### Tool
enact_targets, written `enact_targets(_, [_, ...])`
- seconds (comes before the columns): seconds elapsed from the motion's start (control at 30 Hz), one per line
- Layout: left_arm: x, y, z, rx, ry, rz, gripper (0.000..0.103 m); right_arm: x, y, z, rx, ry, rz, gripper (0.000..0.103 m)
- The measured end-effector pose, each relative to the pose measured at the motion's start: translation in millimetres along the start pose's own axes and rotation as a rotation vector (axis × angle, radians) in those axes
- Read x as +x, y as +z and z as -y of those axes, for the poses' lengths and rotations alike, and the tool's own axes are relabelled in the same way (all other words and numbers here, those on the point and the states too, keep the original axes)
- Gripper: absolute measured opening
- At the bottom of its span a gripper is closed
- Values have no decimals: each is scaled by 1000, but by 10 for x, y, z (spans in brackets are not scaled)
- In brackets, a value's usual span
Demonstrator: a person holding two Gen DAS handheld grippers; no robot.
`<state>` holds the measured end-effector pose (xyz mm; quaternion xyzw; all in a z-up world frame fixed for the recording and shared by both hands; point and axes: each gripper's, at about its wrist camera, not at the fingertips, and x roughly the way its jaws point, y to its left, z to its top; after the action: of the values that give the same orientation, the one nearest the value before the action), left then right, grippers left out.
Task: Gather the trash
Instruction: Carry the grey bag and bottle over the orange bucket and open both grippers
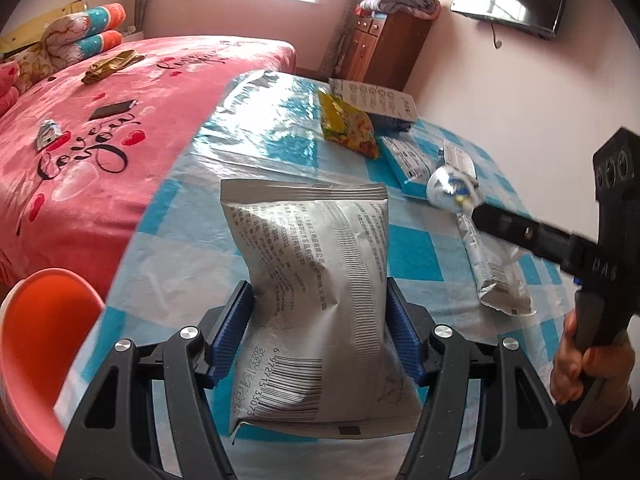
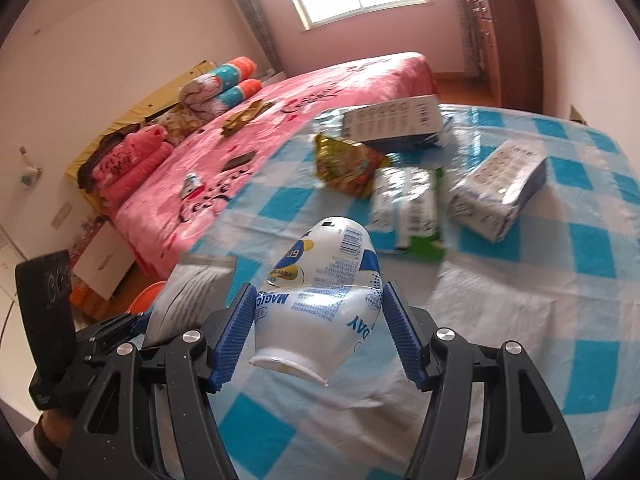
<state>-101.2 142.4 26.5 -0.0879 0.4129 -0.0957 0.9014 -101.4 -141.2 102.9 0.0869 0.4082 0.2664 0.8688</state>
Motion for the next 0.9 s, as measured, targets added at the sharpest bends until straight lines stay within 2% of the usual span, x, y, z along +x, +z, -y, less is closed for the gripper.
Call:
enact_targets(0.33, [-412,-85,-548,-69,79,50,66,176,-7,-642,-60,142,-59,65])
enact_targets(0.67, [-793,-407,-1417,-198,240,55,66,559,7,-1634,-239,261,-145,65])
enact_targets(0.9, [-819,-664,-1910,-292,303,28,66,884,-124,-2278,-375,308,-212,65])
